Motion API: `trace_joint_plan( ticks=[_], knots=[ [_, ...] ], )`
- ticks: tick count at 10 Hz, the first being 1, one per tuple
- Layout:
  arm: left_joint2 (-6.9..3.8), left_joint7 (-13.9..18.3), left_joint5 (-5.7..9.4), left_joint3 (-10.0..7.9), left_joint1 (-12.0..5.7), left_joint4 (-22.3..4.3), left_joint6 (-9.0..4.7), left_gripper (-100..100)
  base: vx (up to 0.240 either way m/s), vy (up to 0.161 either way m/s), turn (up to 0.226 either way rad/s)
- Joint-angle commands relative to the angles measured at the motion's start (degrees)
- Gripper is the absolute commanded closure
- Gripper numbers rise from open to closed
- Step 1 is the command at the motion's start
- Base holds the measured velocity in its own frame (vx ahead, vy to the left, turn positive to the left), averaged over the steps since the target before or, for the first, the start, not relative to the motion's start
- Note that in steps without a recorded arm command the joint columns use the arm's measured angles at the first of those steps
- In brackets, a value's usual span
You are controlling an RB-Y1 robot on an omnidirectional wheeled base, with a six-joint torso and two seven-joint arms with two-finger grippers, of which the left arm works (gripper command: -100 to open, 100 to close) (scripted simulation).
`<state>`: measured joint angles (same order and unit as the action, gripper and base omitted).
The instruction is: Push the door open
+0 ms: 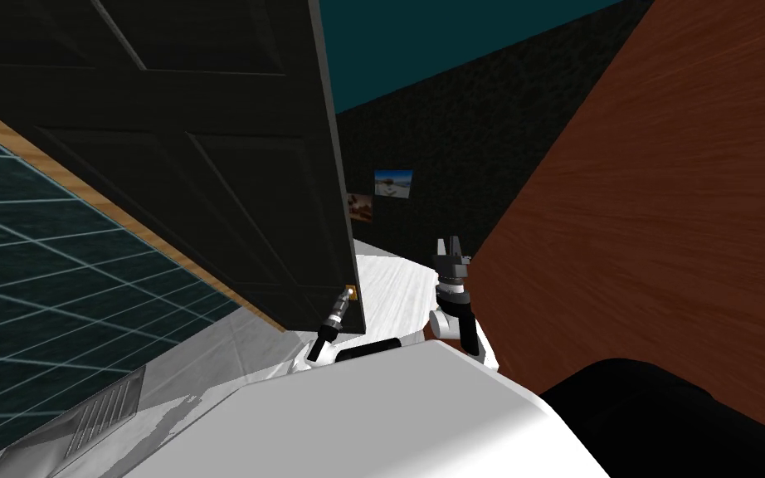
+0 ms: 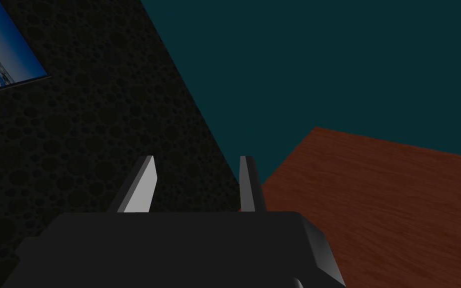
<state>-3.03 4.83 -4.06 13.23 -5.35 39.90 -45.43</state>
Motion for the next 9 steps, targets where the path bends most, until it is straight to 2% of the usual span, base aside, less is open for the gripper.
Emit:
trace_joint_plan(
  ticks=[1,2,3,4,5,8,9],
  knots=[
    [-1.06,-0.31,0.68,-1.48,-1.27,-1.13,-0.81,100,0.213,-0.022,0.082],
    [-1.34,-0.75,0.95,-2.15,-1.28,-1.11,-0.70,100,0.259,-0.055,0.131],
    [-0.24,-1.38,0.96,-1.88,-1.34,-1.56,-0.66,-100,-0.021,-0.023,0.189],
    [-0.24,-1.38,0.96,-1.88,-1.34,-1.56,-0.66,-100,-0.168,0.038,0.054],
    [0.33,-1.86,1.07,-2.03,-1.29,-1.40,-0.37,-100,-0.213,0.029,0.049],
    [3.26,-3.58,1.45,-2.58,-1.13,-0.82,0.65,-100,-0.257,-0.017,0.122],
    [4.61,-4.14,1.57,-2.76,-1.07,-0.63,0.98,-100,-0.220,-0.024,0.096]
  ],
)
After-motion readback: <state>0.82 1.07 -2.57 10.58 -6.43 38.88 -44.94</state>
